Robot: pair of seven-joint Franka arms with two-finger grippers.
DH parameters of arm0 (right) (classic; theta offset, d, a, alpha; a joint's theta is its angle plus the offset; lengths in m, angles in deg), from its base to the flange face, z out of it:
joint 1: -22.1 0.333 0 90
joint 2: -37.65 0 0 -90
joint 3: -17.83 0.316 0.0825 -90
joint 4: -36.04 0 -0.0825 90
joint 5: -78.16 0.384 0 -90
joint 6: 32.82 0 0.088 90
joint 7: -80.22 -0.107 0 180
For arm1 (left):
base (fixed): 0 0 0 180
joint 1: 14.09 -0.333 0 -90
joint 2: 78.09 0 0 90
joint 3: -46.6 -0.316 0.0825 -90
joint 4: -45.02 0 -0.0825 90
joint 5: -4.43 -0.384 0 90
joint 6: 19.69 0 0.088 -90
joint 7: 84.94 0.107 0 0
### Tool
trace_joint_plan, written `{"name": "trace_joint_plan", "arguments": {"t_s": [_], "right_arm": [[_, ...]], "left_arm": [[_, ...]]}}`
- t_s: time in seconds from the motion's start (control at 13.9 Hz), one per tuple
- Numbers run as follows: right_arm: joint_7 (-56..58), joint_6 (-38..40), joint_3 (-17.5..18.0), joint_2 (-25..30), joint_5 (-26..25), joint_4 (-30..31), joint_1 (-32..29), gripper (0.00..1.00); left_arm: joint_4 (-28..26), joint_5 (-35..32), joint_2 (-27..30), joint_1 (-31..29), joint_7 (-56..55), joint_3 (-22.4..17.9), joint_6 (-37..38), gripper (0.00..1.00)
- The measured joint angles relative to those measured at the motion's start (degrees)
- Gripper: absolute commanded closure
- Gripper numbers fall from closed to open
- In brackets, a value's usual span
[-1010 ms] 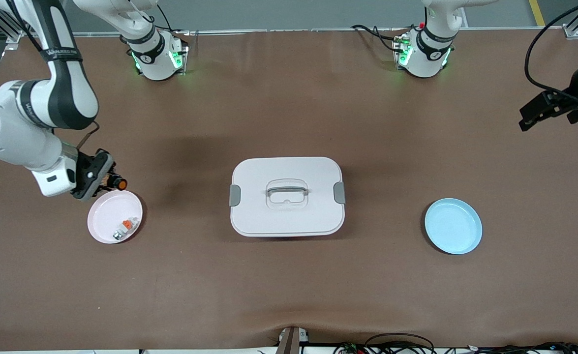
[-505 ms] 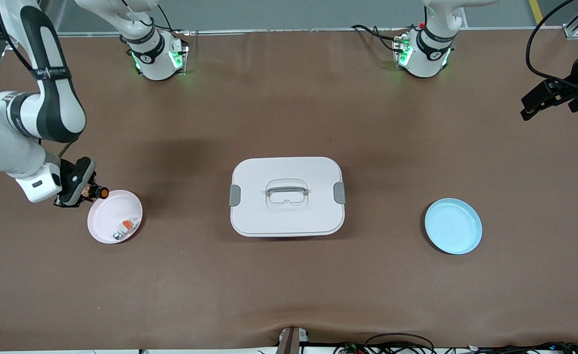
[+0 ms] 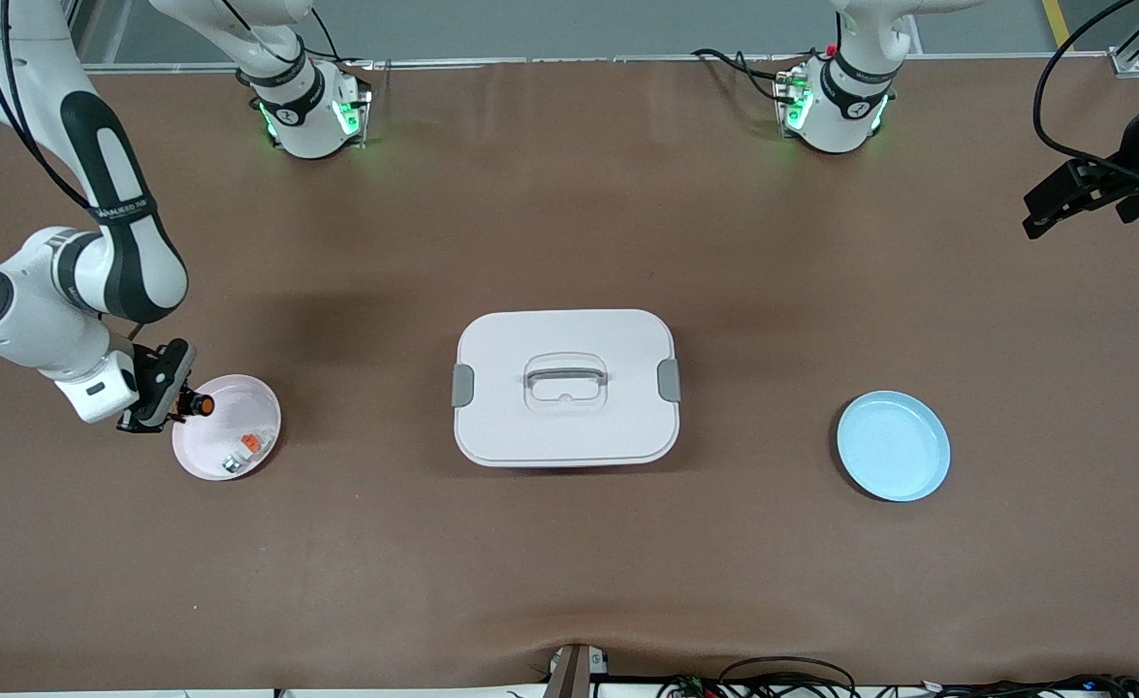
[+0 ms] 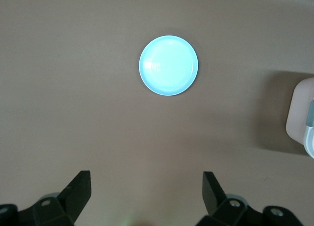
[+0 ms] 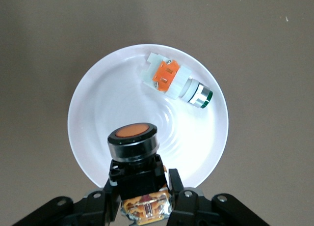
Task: Transfer orange switch to right arm and place
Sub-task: 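Lower the switch onto the white plate and open the right gripper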
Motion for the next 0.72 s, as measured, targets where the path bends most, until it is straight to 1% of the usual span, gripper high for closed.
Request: {"name": "trace_joint_plan", "arguments": {"t_s": [0.29, 0.5, 0.72], "right_arm": [[0.59, -3.13, 0.06, -1.96, 0.00, 0.00, -0.01, 1.00], [1.30, -5.46, 0.06, -3.01, 0.00, 0.05, -0.24, 1.00], [1.35, -11.21, 0.06, -4.70, 0.02, 1.54, -0.29, 1.00]], "left_arm": [[-0.11, 0.00, -0.25, 0.39, 0.05, 0.04, -0.11, 0.00], [0.70, 0.00, -0.13, 0.94, 0.05, 0.82, 0.27, 0.00], [1.75, 0.00, 0.12, 0.96, 0.05, 0.99, 1.58, 0.00]]}}
